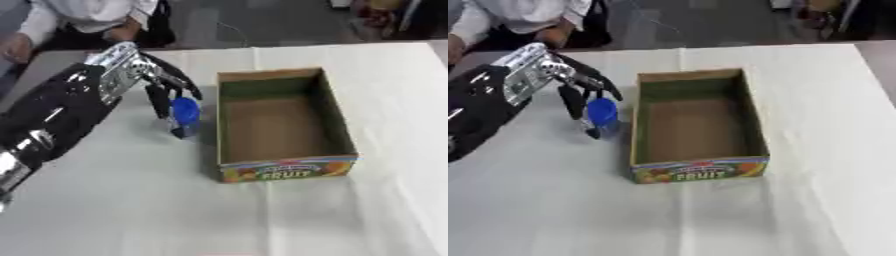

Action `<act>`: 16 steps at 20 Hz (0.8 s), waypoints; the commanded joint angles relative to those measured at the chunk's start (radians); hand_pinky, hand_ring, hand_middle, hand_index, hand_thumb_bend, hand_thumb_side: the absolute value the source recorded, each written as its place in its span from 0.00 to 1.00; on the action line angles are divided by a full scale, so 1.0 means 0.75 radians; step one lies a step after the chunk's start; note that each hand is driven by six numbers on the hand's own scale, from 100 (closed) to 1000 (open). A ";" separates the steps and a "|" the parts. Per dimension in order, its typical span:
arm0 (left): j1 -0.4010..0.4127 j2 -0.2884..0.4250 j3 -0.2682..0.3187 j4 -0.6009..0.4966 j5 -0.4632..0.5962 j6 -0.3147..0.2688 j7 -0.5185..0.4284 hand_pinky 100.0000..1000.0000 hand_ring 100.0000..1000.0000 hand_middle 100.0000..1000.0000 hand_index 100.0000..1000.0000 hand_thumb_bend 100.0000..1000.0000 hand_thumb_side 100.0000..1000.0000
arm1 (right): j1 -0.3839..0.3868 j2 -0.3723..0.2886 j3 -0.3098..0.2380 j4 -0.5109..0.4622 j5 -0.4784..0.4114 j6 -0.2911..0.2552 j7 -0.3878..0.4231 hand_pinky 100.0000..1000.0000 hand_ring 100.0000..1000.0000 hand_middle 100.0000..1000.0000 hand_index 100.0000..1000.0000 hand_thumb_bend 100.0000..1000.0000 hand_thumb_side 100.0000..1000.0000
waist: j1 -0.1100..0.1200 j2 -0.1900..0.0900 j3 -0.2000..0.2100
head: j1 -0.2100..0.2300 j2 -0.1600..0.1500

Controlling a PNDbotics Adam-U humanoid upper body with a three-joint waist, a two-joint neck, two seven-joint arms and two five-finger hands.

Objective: Pick up objects on the table and place them in the box.

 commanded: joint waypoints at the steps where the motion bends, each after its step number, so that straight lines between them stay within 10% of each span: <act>1: -0.039 0.016 0.006 -0.004 -0.024 -0.098 -0.073 0.61 0.71 0.96 1.00 0.64 0.40 | -0.020 -0.029 -0.008 -0.021 -0.009 0.001 0.010 0.12 0.44 0.43 0.54 0.00 0.90 | 0.000 -0.019 -0.002 | 0.019 -0.005; 16: -0.039 -0.012 -0.001 -0.020 -0.046 -0.134 -0.073 0.53 0.60 0.90 0.99 0.61 0.29 | -0.026 -0.030 -0.009 -0.021 -0.029 -0.001 0.027 0.12 0.44 0.43 0.54 0.00 0.90 | 0.003 -0.020 -0.009 | 0.020 -0.002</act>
